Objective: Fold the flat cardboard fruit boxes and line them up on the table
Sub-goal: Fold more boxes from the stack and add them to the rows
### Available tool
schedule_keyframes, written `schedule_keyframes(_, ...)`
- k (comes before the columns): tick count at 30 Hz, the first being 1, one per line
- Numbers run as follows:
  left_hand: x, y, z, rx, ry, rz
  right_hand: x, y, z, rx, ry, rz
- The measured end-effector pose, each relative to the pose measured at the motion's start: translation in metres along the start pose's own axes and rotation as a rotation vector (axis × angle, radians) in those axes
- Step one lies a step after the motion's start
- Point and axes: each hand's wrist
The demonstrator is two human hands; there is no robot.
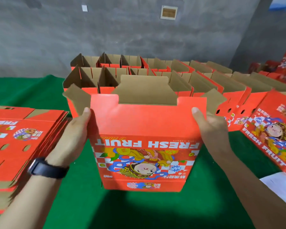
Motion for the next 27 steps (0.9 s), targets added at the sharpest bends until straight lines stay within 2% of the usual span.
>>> schedule_keyframes(4,-0.002,0.007,-0.018,0.092,0.142,0.049,0.005,-0.004,-0.004,0.062,-0.053,-0.14)
schedule_keyframes(9,-0.019,0.01,-0.027,0.253,0.193,0.444,0.028,0.004,-0.005,0.026,-0.07,-0.207)
schedule_keyframes(14,-0.027,0.006,-0.026,0.232,0.229,0.654,0.035,0.014,-0.002,-0.032,-0.055,-0.237)
schedule_keyframes(18,-0.028,0.004,-0.026,0.186,0.343,0.796,0.04,0.017,-0.003,-0.063,-0.077,-0.337)
schedule_keyframes(21,-0.032,0.005,-0.028,0.167,0.431,0.828,0.041,0.018,-0.009,-0.123,-0.076,-0.336)
schedule_keyframes(27,-0.033,0.002,-0.021,0.141,0.485,0.836,0.043,0.018,-0.014,-0.11,-0.118,-0.284)
Point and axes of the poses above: each hand's wrist, its own z-axis towards the middle knuckle, its own y-axis out of the palm, x = y × z, and after that the axes turned 3 degrees about z, right-handed
